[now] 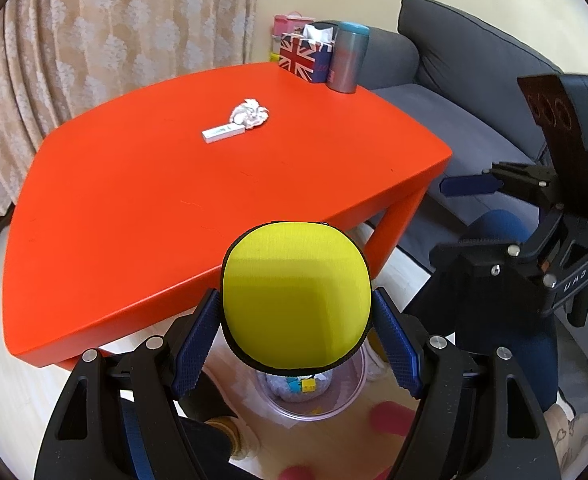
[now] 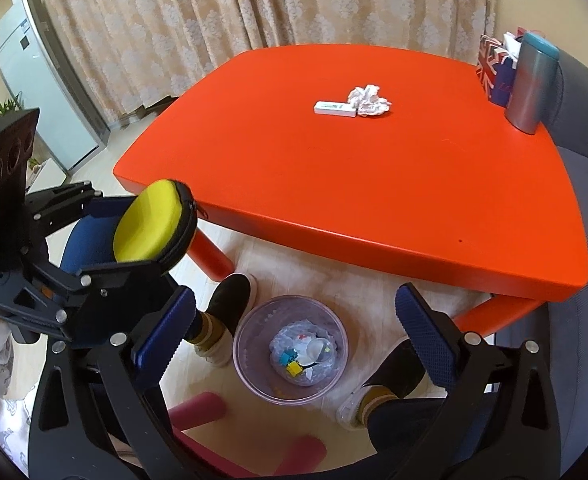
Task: Collect trash
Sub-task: 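Open the left gripper over the bin to drop the yellow-black case, then move both grippers back over the table toward the tissue and USB stick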
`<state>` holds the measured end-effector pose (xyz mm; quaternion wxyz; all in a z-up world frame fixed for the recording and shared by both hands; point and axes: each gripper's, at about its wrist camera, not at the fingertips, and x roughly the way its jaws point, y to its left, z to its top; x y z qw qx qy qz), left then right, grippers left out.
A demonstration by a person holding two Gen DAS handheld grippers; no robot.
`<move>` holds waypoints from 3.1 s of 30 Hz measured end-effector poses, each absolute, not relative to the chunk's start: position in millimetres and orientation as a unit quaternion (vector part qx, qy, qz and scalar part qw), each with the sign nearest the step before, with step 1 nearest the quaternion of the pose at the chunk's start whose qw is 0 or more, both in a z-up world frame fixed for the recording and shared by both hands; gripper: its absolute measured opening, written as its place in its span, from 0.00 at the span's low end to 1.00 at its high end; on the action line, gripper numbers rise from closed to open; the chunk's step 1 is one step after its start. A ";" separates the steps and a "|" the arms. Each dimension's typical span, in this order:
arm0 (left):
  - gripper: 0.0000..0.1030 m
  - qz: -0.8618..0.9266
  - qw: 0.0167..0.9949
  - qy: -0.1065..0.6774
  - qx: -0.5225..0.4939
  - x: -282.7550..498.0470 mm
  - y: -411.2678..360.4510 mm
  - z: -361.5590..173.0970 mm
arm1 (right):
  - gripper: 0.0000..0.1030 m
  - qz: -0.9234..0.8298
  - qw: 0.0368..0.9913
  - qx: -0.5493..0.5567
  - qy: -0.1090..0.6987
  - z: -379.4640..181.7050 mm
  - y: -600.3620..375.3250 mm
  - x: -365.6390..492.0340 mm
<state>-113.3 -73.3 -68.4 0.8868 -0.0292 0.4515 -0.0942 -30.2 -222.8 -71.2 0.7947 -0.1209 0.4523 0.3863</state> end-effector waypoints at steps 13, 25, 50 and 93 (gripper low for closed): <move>0.71 -0.114 0.877 0.467 -0.021 -106.2 -90.0 -79.1 | 0.95 0.373 0.806 -0.105 0.447 -63.9 -241.8 -24.2; 0.93 -0.099 0.882 0.459 -0.032 -104.0 -86.4 -79.2 | 0.95 0.372 0.806 -0.102 0.449 -63.5 -245.4 -24.2; 0.93 -0.060 0.901 0.427 -0.042 -79.2 -50.2 -31.8 | 0.95 0.375 0.814 -0.099 0.433 -27.9 -226.3 6.0; 0.93 -0.029 0.892 0.446 -0.066 59.6 43.2 -48.9 | 0.89 0.398 0.767 -0.166 0.475 -74.2 -101.0 195.7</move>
